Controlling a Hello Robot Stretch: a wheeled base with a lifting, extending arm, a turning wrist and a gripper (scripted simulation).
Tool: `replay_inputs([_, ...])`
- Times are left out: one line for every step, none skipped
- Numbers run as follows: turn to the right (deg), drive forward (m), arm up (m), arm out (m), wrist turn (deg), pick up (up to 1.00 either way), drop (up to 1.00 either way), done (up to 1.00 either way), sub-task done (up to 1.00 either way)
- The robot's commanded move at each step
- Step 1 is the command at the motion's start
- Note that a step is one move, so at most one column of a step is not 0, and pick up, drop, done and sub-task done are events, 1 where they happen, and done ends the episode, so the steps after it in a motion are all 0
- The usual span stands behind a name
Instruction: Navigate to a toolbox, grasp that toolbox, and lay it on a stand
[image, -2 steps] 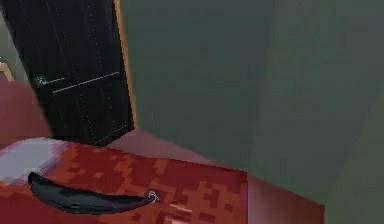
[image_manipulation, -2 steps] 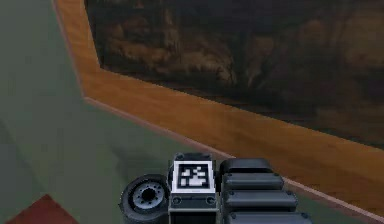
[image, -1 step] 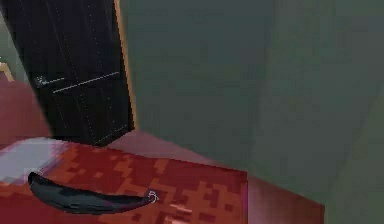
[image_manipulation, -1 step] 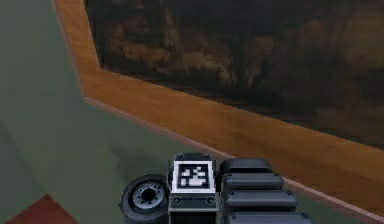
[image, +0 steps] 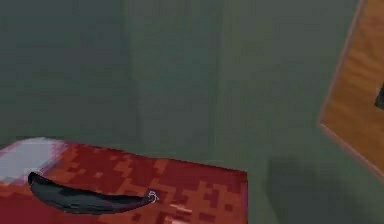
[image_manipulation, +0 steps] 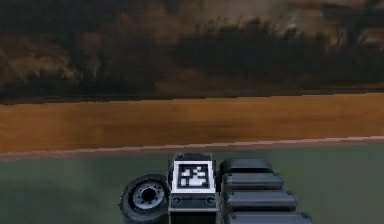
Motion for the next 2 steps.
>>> replay_inputs([-27.0,0.00,0.00,0.00,0.0,0.00,0.00,0.00,0.00])
replay_inputs([21.0,0.00,0.00,0.00,0.0,0.00,0.00,0.00,0.00])
